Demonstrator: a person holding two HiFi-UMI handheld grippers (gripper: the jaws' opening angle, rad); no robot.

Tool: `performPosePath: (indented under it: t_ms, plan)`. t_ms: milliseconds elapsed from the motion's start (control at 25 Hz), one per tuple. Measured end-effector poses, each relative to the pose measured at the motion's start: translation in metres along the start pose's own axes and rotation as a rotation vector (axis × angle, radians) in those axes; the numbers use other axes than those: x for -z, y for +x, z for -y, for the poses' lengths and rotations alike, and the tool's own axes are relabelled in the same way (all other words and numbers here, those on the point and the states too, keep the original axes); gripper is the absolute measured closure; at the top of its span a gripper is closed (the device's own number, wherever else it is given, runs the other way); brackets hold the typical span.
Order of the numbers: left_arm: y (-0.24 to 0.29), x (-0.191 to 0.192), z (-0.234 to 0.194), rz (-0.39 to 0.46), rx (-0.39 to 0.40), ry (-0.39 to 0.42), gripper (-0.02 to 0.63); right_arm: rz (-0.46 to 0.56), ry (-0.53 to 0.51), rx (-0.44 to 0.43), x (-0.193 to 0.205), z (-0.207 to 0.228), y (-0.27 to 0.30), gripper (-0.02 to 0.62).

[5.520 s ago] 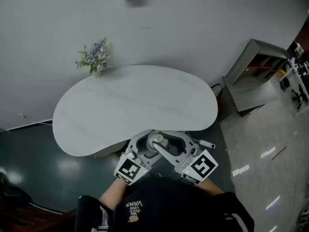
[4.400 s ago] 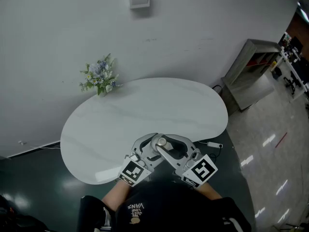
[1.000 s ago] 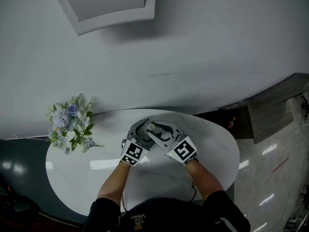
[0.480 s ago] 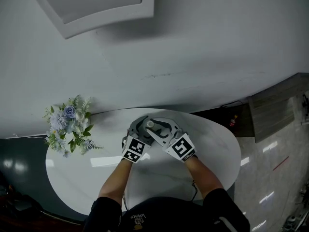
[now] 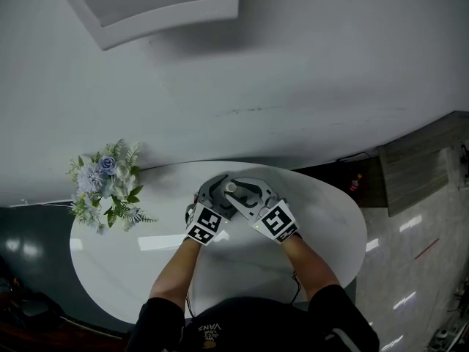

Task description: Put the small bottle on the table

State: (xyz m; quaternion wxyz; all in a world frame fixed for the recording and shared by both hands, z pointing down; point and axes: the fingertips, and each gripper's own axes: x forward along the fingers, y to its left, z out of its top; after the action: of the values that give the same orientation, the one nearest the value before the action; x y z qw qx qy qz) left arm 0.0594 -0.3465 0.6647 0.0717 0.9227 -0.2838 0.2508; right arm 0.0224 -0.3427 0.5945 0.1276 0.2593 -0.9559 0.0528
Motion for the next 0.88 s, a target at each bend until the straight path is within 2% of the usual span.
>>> performPosePath:
  t_ms: [440,880]
  plan:
    - [-0.007,-0.003,0.003,0.027,0.001,0.020,0.255,0.009,-0.013,-0.011,0.004,-0.004,-0.003,0.448]
    - [-0.018,-0.006,0.005,0.039,-0.009,0.030,0.255,0.048,0.052,0.023,-0.001,-0.002,-0.007,0.434]
